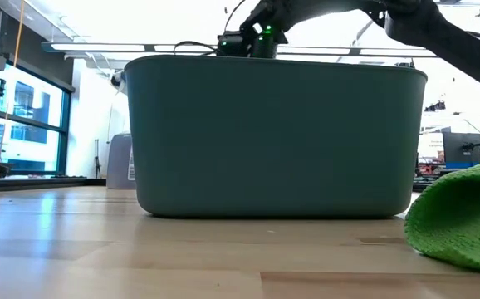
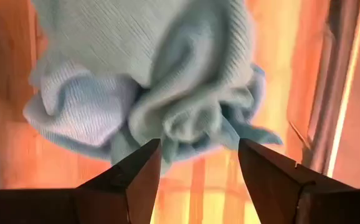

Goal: Sort microfiber towel by color & place in baskets
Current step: Put the green microfiber towel into the blue bin

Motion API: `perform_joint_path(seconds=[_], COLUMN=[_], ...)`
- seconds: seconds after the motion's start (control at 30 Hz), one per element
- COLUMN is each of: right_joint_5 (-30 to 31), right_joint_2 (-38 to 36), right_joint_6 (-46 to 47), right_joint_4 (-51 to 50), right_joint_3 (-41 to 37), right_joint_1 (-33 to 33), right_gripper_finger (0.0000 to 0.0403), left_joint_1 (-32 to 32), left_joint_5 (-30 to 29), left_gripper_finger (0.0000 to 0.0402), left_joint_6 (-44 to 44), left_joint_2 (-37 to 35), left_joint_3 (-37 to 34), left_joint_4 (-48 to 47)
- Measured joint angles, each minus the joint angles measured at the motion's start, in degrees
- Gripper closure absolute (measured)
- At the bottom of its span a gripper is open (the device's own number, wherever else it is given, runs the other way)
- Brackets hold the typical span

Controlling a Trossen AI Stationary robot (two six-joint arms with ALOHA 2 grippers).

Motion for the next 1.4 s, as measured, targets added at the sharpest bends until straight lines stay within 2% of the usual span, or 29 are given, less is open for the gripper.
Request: perform_joint_path(seconds=[0.3,0.47,0.6,0.73,0.83,1.03,1.2,1.4], right_joint_5=[-17.7,-19.5,-23.4,-25.3,-25.4,-25.8,-25.8,-24.7], right_joint_2=[-4.0,-7.4,-10.7,-14.9,-20.1,-37.1,-54.4,-73.4], right_joint_6=[3.2,2.8,2.9,2.6,2.8,9.2,21.3,39.2], right_joint_4=[-6.2,-8.2,-10.3,-11.4,-10.1,4.4,19.1,39.6], right_joint_3=[0.0,0.0,-0.1,-4.3,-12.2,-40.4,-63.3,-80.5], right_joint_1=[-4.2,-4.5,-4.4,-4.0,-3.8,-3.7,-2.1,2.6], right_gripper_finger=[0.0190,0.0190,0.0190,0.0190,0.0190,0.0190,0.0190,0.0190], left_joint_1=[0.0,0.0,0.0,0.0,0.0,0.0,0.0,0.0], left_joint_5=[0.0,0.0,0.0,0.0,0.0,0.0,-0.2,-1.2], left_gripper_finger=[0.0253,0.0253,0.0253,0.0253,0.0253,0.0253,0.0253,0.0253], left_joint_6=[0.0,0.0,0.1,0.1,0.0,0.0,0.1,0.0], left_joint_2=[0.0,0.0,0.0,0.0,0.0,0.0,0.0,0.0], left_joint_3=[0.0,0.0,0.0,0.0,0.0,0.0,0.0,0.0], left_joint_4=[-0.7,-1.2,-1.2,-1.3,-1.5,-1.5,-1.7,-3.6])
